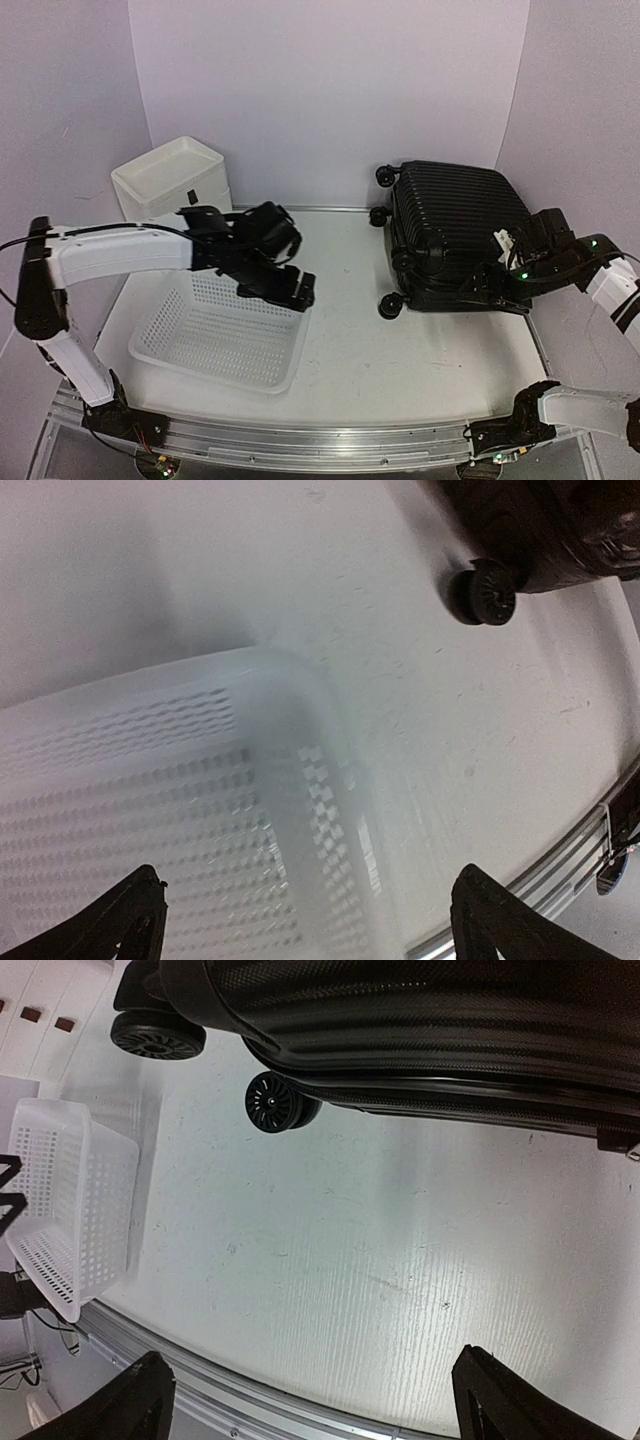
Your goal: Open, take out, and arrange the luggage
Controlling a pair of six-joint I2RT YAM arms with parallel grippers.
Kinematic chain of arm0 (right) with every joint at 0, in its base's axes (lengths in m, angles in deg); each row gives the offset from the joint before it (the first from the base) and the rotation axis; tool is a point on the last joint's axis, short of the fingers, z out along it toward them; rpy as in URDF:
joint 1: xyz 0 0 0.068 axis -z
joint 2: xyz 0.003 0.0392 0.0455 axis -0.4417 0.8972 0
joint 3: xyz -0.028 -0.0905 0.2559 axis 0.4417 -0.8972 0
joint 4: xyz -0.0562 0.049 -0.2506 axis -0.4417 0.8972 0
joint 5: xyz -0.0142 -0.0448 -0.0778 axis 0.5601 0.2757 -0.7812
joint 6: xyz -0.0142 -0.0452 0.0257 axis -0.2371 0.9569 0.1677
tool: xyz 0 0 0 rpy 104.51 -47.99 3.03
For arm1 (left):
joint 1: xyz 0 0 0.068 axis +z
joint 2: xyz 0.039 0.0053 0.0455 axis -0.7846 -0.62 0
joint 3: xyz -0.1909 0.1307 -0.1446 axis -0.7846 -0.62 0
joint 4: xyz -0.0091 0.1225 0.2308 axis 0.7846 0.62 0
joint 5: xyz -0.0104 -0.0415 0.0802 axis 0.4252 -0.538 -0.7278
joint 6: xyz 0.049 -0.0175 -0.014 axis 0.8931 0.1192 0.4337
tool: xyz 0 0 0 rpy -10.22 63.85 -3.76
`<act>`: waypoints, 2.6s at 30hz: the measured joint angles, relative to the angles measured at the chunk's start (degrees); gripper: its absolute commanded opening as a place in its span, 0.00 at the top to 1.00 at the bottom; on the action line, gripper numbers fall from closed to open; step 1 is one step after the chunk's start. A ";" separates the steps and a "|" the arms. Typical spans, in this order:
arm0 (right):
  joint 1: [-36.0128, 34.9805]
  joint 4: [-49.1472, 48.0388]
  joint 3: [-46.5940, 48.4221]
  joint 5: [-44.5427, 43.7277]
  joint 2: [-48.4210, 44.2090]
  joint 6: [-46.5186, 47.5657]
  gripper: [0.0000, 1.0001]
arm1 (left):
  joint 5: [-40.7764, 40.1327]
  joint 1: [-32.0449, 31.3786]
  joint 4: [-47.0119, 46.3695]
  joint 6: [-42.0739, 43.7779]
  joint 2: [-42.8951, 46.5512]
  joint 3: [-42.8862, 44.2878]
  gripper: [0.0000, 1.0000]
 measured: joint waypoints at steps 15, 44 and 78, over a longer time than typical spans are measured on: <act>-0.13 0.66 0.02 -5.31 -0.02 -2.03 0.02 | -16.63 -1.44 1.57 -8.50 -10.43 -8.09 0.21; 1.33 4.63 26.95 -10.38 17.49 4.52 0.02 | 19.43 1.49 -28.83 36.04 -11.91 15.08 0.00; 1.31 4.59 17.53 -1.22 2.45 1.29 0.02 | 29.53 2.38 -37.33 55.36 -44.02 41.29 0.63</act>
